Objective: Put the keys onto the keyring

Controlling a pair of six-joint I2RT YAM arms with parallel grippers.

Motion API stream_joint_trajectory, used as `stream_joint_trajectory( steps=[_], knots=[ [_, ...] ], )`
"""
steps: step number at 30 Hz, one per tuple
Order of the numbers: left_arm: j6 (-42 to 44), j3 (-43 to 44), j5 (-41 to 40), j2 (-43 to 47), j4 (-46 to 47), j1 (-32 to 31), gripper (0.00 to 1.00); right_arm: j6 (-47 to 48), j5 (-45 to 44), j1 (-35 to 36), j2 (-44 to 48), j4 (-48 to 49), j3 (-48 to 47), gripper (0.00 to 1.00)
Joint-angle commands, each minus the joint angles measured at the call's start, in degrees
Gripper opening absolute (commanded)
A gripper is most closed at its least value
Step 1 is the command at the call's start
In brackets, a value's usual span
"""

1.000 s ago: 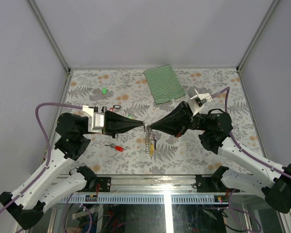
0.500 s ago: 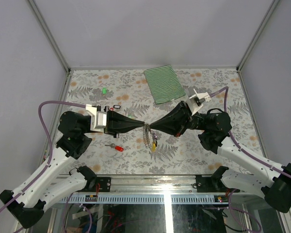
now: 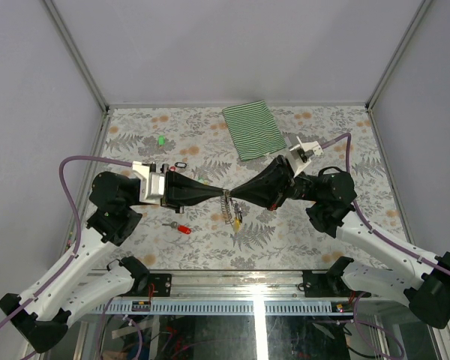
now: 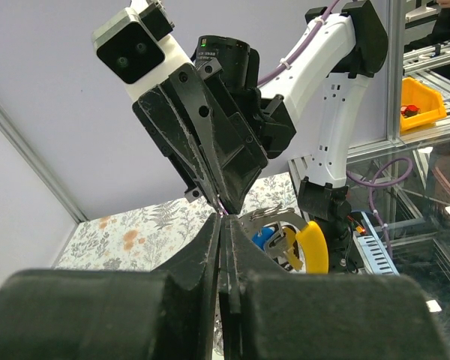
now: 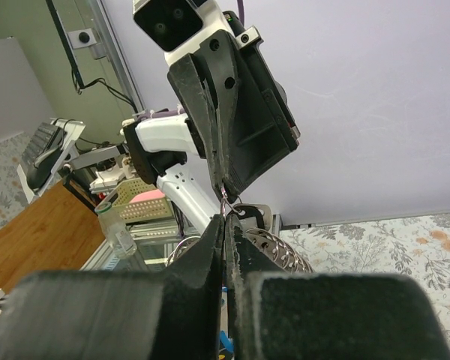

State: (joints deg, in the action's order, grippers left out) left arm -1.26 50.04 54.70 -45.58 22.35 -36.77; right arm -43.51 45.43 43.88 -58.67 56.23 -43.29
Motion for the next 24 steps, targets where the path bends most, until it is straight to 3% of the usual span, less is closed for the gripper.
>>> stream_joint_trajectory(
  steps=[1,24],
  knots=[
    [0.1,2.1,0.9,0.3,2.2,-0.4,0.0,1.1,-2.6,0.4,1.2,2.0,-1.6,0.0],
    [0.1,2.0,2.0,0.3,1.9,-0.3,0.0,1.8,-5.7,0.4,2.8,1.1,-1.0,0.0]
  ],
)
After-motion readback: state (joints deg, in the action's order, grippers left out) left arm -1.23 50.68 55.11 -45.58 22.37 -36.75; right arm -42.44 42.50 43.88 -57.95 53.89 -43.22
